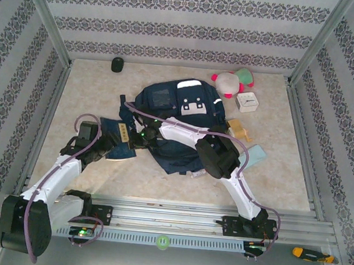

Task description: Pack the student bag

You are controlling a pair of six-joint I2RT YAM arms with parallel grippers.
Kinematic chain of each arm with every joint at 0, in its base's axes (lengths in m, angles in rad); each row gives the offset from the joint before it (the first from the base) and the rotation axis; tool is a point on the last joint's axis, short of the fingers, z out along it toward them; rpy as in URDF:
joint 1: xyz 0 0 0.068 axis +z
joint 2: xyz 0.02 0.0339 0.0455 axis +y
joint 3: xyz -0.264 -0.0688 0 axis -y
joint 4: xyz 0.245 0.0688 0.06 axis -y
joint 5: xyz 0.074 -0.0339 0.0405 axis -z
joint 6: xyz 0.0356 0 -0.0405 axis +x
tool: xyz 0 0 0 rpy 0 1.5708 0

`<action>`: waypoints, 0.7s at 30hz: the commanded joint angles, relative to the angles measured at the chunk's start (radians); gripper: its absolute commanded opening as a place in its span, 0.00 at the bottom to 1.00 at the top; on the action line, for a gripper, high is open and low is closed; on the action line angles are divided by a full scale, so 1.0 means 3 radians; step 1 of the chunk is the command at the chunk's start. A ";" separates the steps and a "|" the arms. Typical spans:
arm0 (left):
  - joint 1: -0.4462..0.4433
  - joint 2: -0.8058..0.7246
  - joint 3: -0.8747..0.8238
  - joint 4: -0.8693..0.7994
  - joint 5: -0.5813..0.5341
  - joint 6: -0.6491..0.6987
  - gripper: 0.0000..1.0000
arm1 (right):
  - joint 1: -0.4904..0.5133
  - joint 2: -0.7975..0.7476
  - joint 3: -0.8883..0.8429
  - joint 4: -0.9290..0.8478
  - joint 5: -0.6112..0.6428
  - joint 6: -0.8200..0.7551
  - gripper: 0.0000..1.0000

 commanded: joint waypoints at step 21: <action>0.0049 0.0383 0.0006 0.0040 0.0435 0.0261 0.39 | 0.0070 -0.0041 -0.0041 -0.0034 0.0100 -0.0054 0.16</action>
